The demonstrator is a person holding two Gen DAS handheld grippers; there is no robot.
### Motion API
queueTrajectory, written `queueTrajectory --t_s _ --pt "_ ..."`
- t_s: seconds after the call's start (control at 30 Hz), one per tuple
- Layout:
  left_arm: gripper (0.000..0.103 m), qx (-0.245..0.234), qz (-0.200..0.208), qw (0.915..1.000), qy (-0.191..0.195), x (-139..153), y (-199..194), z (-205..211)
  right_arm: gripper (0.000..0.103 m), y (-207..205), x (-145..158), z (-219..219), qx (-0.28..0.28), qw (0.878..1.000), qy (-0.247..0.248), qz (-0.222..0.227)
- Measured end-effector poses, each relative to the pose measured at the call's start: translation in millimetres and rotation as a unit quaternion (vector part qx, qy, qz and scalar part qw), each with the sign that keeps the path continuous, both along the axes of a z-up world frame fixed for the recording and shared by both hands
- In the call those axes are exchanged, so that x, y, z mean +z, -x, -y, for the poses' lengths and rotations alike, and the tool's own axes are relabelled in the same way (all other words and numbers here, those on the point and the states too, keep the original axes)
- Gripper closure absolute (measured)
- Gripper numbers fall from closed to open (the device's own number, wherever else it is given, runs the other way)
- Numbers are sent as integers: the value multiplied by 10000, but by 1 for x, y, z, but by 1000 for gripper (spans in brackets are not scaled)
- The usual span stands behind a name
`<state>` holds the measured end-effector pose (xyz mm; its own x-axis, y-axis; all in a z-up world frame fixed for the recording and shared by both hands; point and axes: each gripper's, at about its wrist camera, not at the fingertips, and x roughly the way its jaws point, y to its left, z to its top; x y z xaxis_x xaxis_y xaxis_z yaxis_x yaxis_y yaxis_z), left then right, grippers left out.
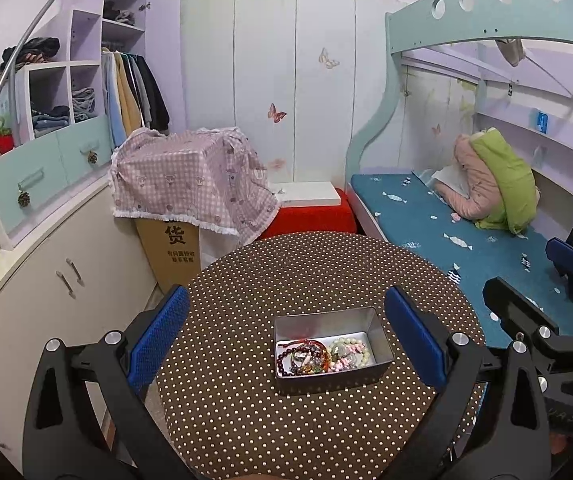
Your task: Organize jewelry
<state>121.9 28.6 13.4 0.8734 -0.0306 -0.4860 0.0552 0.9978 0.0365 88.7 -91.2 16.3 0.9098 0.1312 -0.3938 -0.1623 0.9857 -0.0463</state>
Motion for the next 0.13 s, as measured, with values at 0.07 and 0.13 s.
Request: queueTrajectory --t_s 0.07,0.13 --pt "5 9 -31 10000 8 -2 -7 -2 8 -6 -1 0 -2 10000 -3 -40" --pt "5 -14 -77 10000 29 -5 -15 -4 8 -12 -3 -1 -12 10000 -1 -74"
